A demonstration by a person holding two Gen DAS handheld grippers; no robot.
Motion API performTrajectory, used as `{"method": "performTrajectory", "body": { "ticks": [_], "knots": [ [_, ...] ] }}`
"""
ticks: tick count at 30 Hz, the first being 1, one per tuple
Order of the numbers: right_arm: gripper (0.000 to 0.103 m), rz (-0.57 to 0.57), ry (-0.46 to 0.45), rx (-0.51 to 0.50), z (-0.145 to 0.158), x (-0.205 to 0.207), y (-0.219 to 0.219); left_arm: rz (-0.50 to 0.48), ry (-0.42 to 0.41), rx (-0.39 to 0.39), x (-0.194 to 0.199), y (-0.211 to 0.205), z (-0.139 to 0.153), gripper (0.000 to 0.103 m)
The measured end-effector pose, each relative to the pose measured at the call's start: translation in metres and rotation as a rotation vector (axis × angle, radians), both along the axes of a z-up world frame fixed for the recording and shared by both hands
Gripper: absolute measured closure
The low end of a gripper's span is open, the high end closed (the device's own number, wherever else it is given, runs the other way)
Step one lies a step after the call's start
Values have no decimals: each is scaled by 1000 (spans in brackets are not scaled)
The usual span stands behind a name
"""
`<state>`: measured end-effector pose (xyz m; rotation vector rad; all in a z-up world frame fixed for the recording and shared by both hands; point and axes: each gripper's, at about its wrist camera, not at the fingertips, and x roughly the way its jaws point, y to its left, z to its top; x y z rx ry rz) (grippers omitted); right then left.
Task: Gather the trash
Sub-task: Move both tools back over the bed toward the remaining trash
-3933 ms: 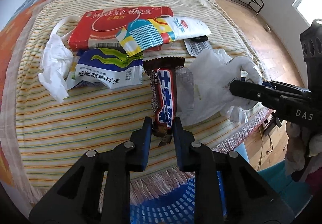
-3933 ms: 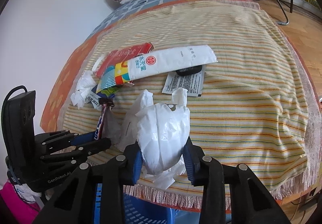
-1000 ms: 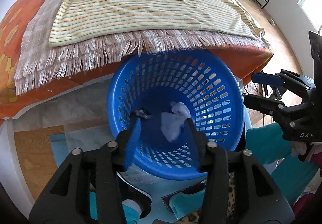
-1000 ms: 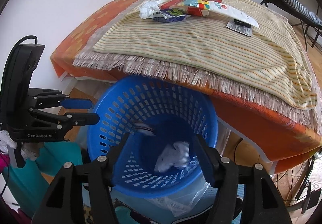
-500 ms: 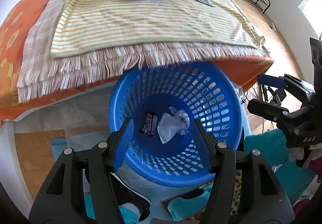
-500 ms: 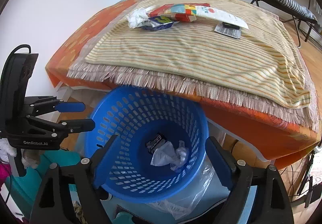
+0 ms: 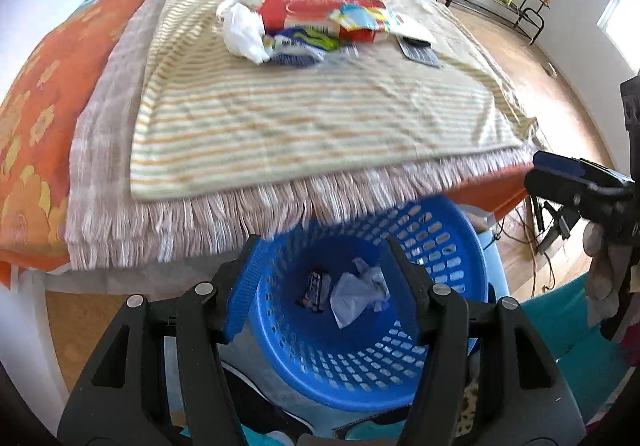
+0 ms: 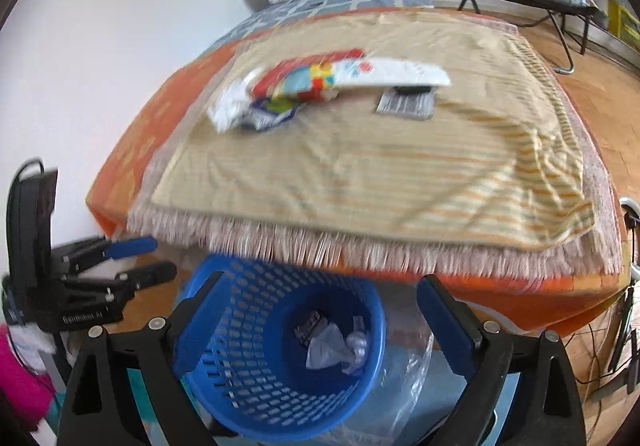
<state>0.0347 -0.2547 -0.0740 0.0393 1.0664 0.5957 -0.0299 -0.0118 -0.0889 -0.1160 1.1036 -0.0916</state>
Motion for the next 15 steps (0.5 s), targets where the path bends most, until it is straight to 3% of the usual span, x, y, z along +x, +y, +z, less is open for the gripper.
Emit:
{"method": "performTrajectory", "body": {
  "ticks": [15],
  "knots": [
    [8, -190, 11, 118, 28, 99, -11, 87, -82, -13, 65, 28, 44, 42]
  ]
}}
